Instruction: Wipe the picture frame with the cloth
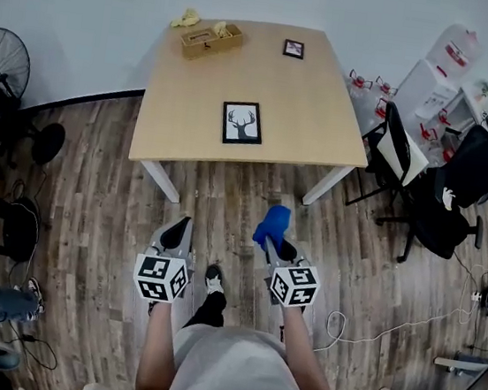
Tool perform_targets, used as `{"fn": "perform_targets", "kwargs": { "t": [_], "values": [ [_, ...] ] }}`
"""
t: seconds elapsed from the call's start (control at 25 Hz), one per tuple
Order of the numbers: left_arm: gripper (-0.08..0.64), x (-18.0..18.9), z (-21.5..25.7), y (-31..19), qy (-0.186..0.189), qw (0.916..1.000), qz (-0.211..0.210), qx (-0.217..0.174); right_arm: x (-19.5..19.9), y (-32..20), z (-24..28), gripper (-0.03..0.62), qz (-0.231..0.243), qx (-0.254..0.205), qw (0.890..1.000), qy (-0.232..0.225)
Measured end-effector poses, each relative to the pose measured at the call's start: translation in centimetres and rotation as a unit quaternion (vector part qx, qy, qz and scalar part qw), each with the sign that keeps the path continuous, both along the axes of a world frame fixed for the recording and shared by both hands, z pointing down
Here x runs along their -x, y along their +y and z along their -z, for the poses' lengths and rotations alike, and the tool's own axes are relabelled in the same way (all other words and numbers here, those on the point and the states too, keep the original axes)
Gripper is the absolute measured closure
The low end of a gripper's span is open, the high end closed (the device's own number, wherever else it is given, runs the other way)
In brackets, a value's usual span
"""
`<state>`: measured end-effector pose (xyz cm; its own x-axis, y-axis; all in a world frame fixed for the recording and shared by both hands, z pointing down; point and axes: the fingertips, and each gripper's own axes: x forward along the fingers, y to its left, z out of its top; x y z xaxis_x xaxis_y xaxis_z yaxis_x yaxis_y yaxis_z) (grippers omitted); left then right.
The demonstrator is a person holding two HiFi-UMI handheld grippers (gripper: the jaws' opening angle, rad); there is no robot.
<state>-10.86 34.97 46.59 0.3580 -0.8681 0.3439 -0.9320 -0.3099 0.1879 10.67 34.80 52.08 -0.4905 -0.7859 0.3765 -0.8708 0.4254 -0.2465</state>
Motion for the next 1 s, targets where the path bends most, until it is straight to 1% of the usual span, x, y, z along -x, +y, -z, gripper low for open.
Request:
{"fn": "perform_targets", "kwargs": {
  "t": [0.2,0.36,0.52,0.72,0.88,1.0],
  "values": [
    [0.508,3.6,-0.4,-7.8,-0.002,0.9999,-0.014,0.009,3.8,-6.7,-0.7,0.535,-0.01,0.012,1.0,0.006],
    [0.508,5.1,-0.8,-12.6,0.003,0.9995,-0.028,0.015,5.2,-10.6,-1.3,0.535,-0.022,0.021,0.999,0.018],
    [0.508,6.0,-1.7,-15.7,0.01,0.999,-0.036,0.025,5.2,-13.6,-2.0,0.535,-0.035,0.033,0.998,0.027],
    [0.508,6.5,-2.9,-18.5,0.011,0.9983,-0.042,0.039,4.1,-16.8,-2.7,0.535,-0.051,0.041,0.997,0.037],
    [0.508,6.8,-3.5,-21.4,0.013,0.9981,-0.041,0.044,3.5,-19.8,-3.0,0.535,-0.052,0.04,0.997,0.044],
    [0.508,6.2,-4.3,-24.2,0.008,0.998,-0.044,0.046,2.9,-22.9,-3.5,0.535,-0.05,0.038,0.997,0.043]
  ]
}}
